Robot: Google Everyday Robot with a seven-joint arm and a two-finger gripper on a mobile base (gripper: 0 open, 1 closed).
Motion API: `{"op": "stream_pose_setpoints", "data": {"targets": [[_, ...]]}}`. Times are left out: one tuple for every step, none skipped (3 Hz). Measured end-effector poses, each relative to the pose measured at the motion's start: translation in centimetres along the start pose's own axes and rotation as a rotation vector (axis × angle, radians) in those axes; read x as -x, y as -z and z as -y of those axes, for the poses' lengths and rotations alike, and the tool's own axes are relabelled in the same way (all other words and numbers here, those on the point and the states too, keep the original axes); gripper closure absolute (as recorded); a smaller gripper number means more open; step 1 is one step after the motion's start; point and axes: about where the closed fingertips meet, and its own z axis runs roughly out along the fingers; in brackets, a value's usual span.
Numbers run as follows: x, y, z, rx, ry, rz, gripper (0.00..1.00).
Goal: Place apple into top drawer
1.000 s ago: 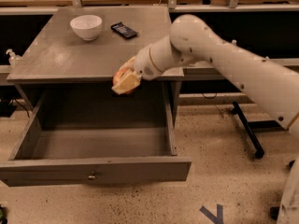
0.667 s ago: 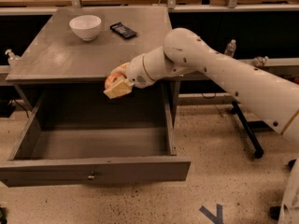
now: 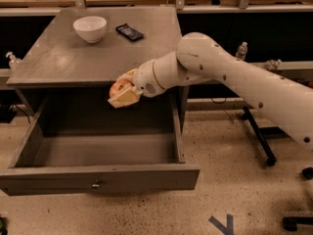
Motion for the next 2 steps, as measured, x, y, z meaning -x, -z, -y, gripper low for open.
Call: {"op": "stream_pose_setpoints", "data": {"targets": [[0.9,2.1,-3.9,-0.002,-0.014,0.035,1.0],[0.3,3.1,-6.8,-0.002,-0.04,0.008,1.0]]}}
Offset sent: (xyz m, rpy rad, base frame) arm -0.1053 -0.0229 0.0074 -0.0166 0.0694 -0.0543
